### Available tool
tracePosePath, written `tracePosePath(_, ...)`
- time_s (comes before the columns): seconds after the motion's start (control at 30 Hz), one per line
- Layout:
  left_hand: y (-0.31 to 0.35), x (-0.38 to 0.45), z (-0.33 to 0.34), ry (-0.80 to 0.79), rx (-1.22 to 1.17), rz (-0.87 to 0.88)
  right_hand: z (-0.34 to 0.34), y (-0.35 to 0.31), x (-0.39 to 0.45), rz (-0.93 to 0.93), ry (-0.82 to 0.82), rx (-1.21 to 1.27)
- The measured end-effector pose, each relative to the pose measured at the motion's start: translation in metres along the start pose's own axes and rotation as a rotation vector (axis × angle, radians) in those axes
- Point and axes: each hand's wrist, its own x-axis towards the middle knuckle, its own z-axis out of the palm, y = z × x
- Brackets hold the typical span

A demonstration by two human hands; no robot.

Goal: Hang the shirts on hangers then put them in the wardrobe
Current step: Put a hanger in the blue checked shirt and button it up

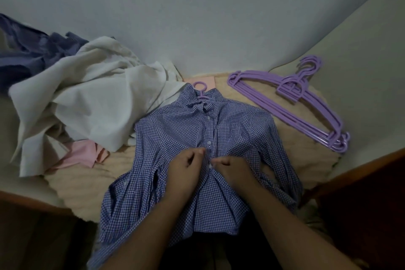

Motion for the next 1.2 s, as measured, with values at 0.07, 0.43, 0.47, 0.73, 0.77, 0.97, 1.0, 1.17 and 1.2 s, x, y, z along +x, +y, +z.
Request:
tracePosePath(0.07, -0.005, 0.004, 0.001, -0.060, 0.020, -0.031, 0.001, 0.000, 0.001, -0.004, -0.022, -0.030)
tracePosePath(0.43, -0.026, 0.016, -0.008, -0.244, -0.062, -0.271, 0.009, 0.007, 0.012, -0.041, -0.025, -0.271)
tracePosePath(0.47, -0.026, 0.017, -0.010, -0.242, -0.149, -0.315, 0.009, 0.008, 0.011, -0.033, 0.000, -0.245)
tracePosePath(0.73, -0.021, 0.013, -0.006, -0.202, -0.718, -0.483, -0.002, 0.002, 0.011, 0.180, -0.035, 0.246)
tracePosePath(0.77, -0.022, 0.013, -0.005, -0.211, -0.700, -0.474, -0.001, 0.002, 0.011, 0.203, -0.050, 0.294)
tracePosePath(0.97, -0.022, 0.013, -0.001, -0.204, -0.632, -0.420, 0.003, 0.004, 0.010, 0.262, -0.081, 0.392)
tracePosePath(1.0, -0.021, 0.013, -0.001, -0.194, -0.629, -0.405, 0.003, 0.004, 0.010, 0.262, -0.090, 0.401)
tracePosePath(1.17, -0.012, 0.012, 0.004, -0.170, -0.578, -0.323, 0.007, 0.004, 0.006, 0.273, -0.075, 0.433)
tracePosePath(1.2, -0.010, 0.012, 0.005, -0.175, -0.578, -0.317, 0.007, 0.003, 0.006, 0.271, -0.067, 0.444)
